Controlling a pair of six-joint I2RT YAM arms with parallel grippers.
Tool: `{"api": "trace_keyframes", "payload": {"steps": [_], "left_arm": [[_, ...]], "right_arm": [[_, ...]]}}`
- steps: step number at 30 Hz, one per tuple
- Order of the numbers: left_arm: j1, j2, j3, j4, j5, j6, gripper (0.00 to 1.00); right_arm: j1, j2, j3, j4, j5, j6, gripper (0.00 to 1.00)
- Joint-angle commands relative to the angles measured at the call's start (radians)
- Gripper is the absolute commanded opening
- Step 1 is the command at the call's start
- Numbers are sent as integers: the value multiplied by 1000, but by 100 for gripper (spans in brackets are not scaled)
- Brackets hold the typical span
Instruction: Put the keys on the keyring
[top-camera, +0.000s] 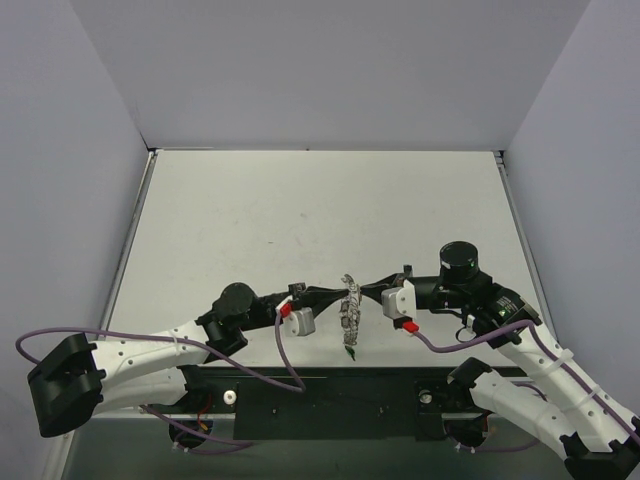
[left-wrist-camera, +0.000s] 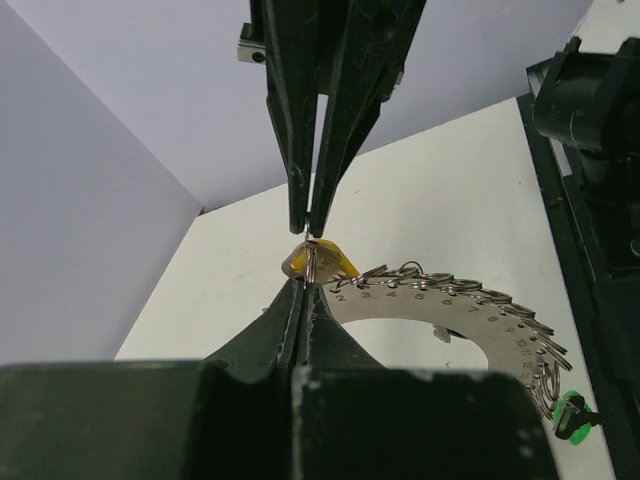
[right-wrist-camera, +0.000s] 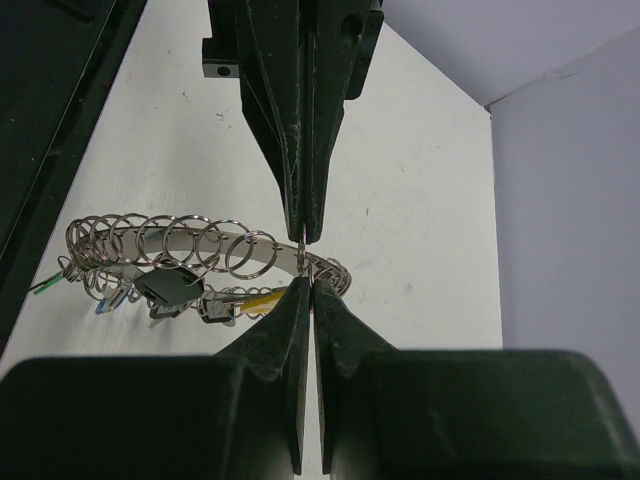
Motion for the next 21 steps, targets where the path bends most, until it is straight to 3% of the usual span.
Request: {"api": "trace_keyframes", "payload": {"steps": [1, 7, 16, 21], "left_arm": [[-5, -5, 21, 193, -30, -137, 0], [5, 19, 15, 323, -47, -297, 0], [40, 73, -6, 506, -36, -491, 0], [48, 81, -17, 526, -18, -472, 0]], "right_arm": [[-14, -21, 45, 15, -28, 91, 0], [-66, -33, 82, 4, -56, 235, 0], [-123, -35, 93, 145, -136, 471, 0], [-137, -21, 96, 256, -178, 631, 0]]}}
